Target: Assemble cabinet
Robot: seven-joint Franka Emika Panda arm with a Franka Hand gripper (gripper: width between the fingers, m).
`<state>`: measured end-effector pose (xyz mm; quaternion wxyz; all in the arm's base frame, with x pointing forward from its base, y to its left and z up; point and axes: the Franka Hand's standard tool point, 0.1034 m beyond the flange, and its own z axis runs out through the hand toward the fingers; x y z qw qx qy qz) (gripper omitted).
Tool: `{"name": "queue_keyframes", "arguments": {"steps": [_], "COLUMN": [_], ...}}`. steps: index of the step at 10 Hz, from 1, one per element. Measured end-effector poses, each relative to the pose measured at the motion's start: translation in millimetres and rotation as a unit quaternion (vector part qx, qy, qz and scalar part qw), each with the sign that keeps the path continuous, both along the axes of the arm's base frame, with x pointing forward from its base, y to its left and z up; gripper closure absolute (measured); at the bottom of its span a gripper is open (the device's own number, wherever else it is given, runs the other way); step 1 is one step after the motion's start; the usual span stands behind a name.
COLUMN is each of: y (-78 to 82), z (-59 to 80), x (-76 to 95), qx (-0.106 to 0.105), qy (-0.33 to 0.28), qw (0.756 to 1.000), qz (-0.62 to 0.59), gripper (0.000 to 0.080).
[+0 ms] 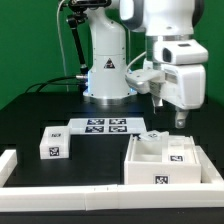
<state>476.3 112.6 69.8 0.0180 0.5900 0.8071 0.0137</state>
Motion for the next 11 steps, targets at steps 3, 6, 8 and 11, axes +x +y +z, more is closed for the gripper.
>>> {"name": "queue_keyframes", "arguments": {"steps": [3, 6, 8, 11], "y": [-6.4, -5.9, -9.4, -11.4], "z": [0.3, -4.9, -10.9, -28.2], "x": [1.9, -7.7, -16.8, -32.8], "qx": [0.0, -0.002, -0.001, 0.004], "qy": [-0.001, 0.006, 0.012, 0.026], "qw": [1.0, 0.999, 0.999, 0.998], "qz": [-0.008, 0.031, 0.043, 0.051], "gripper": [0.0002, 0.0002, 0.0002, 0.0002]}}
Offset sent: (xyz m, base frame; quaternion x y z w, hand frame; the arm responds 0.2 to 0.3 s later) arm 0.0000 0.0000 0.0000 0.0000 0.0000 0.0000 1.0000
